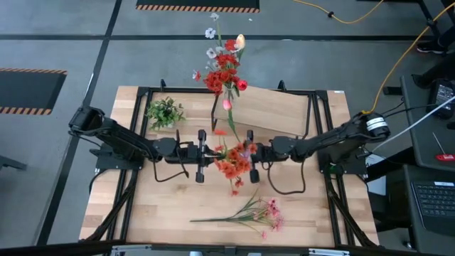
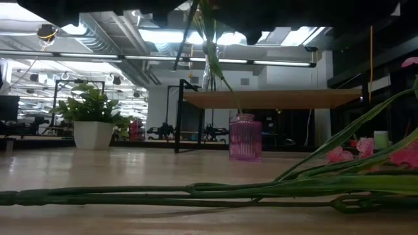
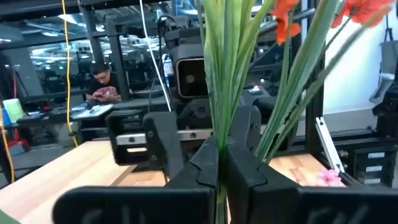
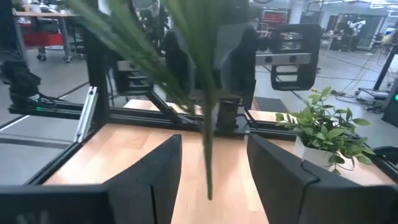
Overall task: Pick and place flowers into a vace then onto a shelf
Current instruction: Put the orange flowers into the purple vase
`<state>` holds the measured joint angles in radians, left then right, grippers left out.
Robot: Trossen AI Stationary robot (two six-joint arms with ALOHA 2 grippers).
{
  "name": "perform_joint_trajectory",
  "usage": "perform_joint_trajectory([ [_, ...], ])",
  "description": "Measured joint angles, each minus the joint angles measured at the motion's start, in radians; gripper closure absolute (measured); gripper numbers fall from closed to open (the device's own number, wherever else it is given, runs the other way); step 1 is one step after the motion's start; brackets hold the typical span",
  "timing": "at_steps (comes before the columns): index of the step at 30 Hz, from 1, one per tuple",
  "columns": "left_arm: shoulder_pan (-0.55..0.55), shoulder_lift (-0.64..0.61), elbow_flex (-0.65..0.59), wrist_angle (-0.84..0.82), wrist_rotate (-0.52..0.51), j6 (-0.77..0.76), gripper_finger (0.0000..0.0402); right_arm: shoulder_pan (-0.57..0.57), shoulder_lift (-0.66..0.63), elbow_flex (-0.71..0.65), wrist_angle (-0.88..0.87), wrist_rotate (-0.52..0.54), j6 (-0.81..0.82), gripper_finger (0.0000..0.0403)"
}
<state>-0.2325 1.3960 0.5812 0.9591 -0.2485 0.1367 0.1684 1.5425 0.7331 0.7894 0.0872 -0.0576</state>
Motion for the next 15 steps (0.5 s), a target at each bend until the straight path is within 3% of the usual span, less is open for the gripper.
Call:
perform_joint_trajectory([
  [15,0.058,0.023,0.015,-0.002,0.000,0.008,0.0398,-0.010,0.080,0.090,-0.001,0.001,-0.036,0.0219],
])
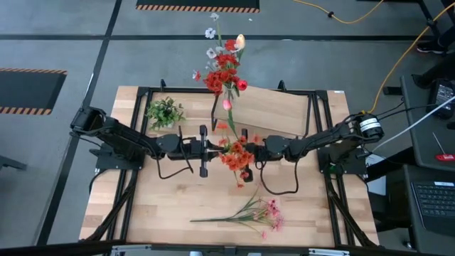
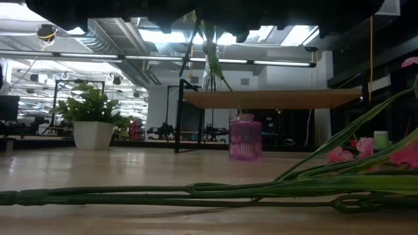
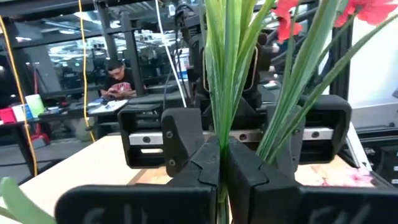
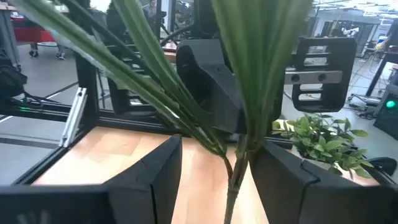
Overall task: Pick and place flowers into a vace then onto a shelf
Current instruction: Put the orange flowers into the purple vase
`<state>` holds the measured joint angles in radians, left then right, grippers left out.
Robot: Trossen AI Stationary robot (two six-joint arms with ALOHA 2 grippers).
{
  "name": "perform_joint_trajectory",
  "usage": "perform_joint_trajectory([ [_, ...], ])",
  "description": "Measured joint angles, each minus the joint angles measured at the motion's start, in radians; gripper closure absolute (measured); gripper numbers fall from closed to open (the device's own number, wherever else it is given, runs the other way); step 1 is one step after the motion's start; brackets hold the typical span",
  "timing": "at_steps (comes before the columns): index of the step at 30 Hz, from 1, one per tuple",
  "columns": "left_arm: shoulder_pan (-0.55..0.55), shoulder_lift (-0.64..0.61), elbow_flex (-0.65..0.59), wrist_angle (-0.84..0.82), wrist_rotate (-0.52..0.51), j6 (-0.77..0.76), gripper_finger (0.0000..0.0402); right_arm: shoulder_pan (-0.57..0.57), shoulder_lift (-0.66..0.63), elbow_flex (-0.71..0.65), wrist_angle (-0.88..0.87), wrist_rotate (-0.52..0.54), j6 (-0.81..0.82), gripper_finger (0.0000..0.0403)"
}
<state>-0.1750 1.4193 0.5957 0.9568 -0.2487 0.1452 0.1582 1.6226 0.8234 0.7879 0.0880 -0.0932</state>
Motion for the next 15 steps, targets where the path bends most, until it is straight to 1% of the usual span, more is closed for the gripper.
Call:
perform_joint_trajectory([
  [8,0.025,0.000,0.000,-0.014,0.015,-0.001,0.0398,-0.001,0.000,0.000,-0.004,0.008,-0.020,0.0219],
  [15,0.026,-0.001,0.000,-0.038,0.015,-0.002,0.0398,0.000,0.001,0.000,-0.008,0.004,-0.020,0.0221],
])
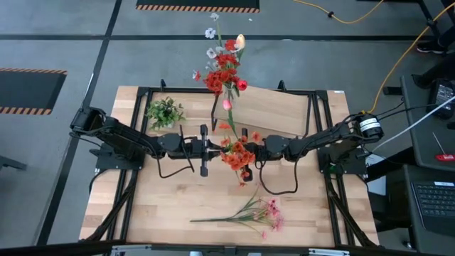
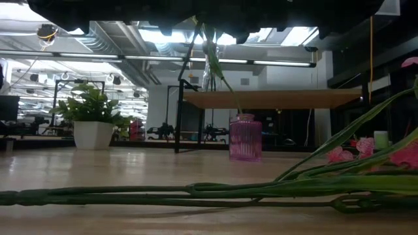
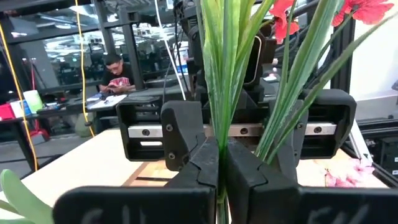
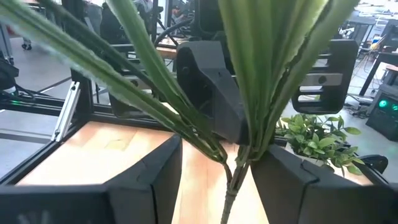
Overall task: Pick and place flowers into a vace then onto a shelf
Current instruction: Put the orange flowers into the purple vase
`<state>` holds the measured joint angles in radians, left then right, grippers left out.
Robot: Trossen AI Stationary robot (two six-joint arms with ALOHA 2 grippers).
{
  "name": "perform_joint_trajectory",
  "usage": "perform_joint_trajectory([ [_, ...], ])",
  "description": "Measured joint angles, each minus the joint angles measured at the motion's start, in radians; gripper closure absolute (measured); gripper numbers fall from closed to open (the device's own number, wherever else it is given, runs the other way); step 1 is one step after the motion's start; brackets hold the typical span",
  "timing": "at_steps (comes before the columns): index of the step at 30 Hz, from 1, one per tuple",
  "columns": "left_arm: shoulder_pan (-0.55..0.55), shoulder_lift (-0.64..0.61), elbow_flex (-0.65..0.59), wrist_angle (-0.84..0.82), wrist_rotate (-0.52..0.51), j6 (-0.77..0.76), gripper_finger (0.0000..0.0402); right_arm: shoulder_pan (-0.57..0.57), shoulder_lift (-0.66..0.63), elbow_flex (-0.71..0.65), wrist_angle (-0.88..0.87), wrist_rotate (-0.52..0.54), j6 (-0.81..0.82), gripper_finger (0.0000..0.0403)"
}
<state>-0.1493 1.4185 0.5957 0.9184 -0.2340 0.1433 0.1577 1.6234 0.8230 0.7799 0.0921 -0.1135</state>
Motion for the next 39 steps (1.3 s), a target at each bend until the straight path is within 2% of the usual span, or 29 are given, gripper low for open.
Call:
perform_joint_trajectory([
  [5,0.000,0.000,0.000,-0.001,0.000,-0.002,0.0398,0.000,0.000,0.000,0.000,0.000,0.000,0.0256],
  [14,-0.001,-0.002,0.000,-0.002,0.003,-0.029,0.0392,0.000,0.000,-0.001,0.000,0.001,-0.001,0.0385],
  [23,-0.001,-0.002,0.000,-0.002,0.046,-0.036,0.0386,0.001,0.000,-0.002,0.000,-0.011,0.030,0.0386],
  [30,-0.041,-0.035,0.000,-0.025,0.038,-0.025,0.0352,0.003,-0.001,0.001,0.002,-0.026,0.054,0.0387],
  [39,-0.117,-0.148,0.000,-0.215,-0.097,-0.026,0.0298,0.001,-0.023,0.001,-0.008,-0.018,0.056,0.0388],
])
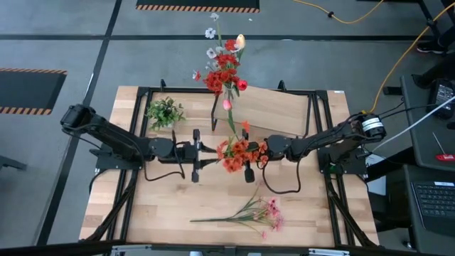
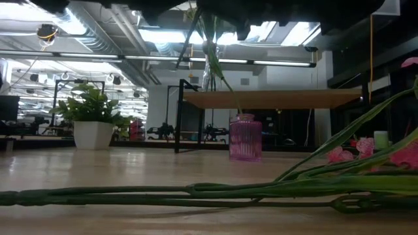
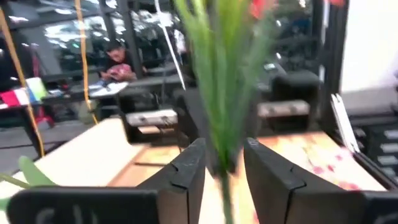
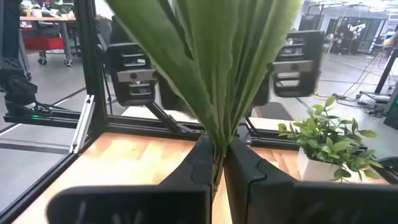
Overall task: Pick and place flowers into a vace then onto a shelf
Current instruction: Put the orange flowers into the purple vase
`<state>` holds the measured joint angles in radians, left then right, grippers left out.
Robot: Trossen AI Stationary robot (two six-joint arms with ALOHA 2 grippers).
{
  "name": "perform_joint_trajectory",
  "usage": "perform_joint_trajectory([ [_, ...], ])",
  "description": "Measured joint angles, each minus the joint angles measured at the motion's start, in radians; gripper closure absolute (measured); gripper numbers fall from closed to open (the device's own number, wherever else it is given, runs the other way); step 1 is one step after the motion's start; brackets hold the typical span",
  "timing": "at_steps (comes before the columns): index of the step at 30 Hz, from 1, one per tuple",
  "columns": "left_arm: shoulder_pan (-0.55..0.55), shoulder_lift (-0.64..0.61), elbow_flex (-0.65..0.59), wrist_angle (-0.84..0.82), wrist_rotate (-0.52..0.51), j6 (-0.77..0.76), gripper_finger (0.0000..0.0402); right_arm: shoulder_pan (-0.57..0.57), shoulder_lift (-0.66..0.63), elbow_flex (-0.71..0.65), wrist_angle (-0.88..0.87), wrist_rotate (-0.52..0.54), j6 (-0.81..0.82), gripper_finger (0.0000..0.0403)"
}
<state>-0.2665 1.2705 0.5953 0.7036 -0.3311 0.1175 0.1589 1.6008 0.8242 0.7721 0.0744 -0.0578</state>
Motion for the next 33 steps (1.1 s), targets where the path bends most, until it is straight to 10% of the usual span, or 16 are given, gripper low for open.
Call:
perform_joint_trajectory([
  [16,-0.107,-0.202,0.000,-0.417,-0.115,-0.029,0.0385,0.041,-0.215,-0.001,-0.381,0.179,-0.020,0.0390],
  [33,-0.111,-0.177,0.000,-0.451,-0.124,-0.081,0.0400,0.042,-0.311,-0.144,-0.380,0.311,0.080,0.0390],
])
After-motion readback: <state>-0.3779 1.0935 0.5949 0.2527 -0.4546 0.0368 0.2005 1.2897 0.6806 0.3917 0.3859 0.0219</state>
